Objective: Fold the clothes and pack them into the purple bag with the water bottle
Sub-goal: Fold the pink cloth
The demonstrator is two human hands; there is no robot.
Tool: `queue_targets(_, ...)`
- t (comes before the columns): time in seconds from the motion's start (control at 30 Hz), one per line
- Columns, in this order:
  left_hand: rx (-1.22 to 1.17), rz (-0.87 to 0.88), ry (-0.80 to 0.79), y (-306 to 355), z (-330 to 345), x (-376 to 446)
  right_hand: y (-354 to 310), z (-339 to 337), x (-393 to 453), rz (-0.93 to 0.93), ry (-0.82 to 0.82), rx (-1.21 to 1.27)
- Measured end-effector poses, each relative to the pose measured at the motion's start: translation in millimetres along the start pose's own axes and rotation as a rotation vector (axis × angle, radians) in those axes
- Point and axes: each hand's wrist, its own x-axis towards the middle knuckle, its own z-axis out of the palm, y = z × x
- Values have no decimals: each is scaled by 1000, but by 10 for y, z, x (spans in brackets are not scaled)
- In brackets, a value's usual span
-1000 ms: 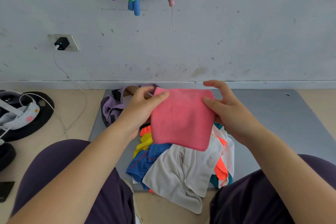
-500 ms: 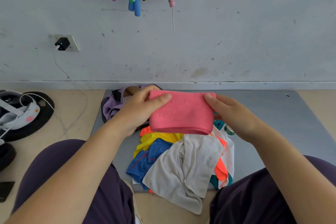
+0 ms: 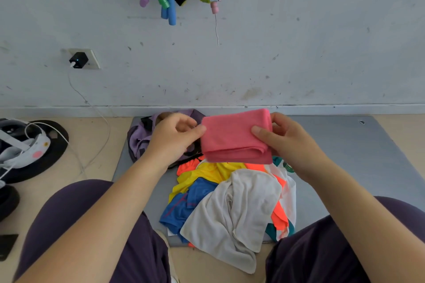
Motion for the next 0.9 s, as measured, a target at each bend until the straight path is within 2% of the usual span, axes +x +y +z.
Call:
queue_targets(0.07, -155, -164, -172, 64, 82, -47, 15, 114, -24, -108, 50, -42)
queue_targets(0.17, -319, -308, -417, 104, 182, -101, 56, 290, -61, -246, -64, -187)
queue_targets(0.23, -431, -339, -382, 78, 219, -107, 85, 354, -76, -335, -197, -321)
queue_targets(0.3, -503, -334, -252, 65, 245, -112, 92, 380, -90, -341, -259, -341)
queue_targets(0.37, -558, -284, -192, 79, 248, -116, 93, 373, -51, -320, -108, -275)
queue_targets(0.43, -624, -216, -211, 131, 226, -132, 59, 349, 20, -275, 136, -194)
queue_targets(0.47, -650, -186, -236, 172, 208, -137, 25, 328, 50, -215, 179, -132)
queue_targets(0.5, -669, -157, -262, 222, 185, -137, -10, 311, 83, -131, 124, -49)
queue_targets(0.53, -667, -133, -281, 263, 165, -120, -39, 315, 114, -48, -10, 52)
queue_targets(0.6, -572, -91, -292, 357, 100, -48, -75, 397, 188, 82, -269, 253)
queue_targets(0.67, -296, -13, -253, 404, -33, 117, -84, 519, 329, 115, -353, 375)
queue_targets(0.77, 225, 162, -189, 271, -366, 543, -9, 666, 689, 115, -221, 346)
queue_targets(0.83, 459, 175, -148, -11, -607, 884, 164, 713, 992, 144, -74, 177)
queue_targets(0.9, 612, 138, -139, -439, -812, 1204, 440, 753, 1308, 203, -1, 5)
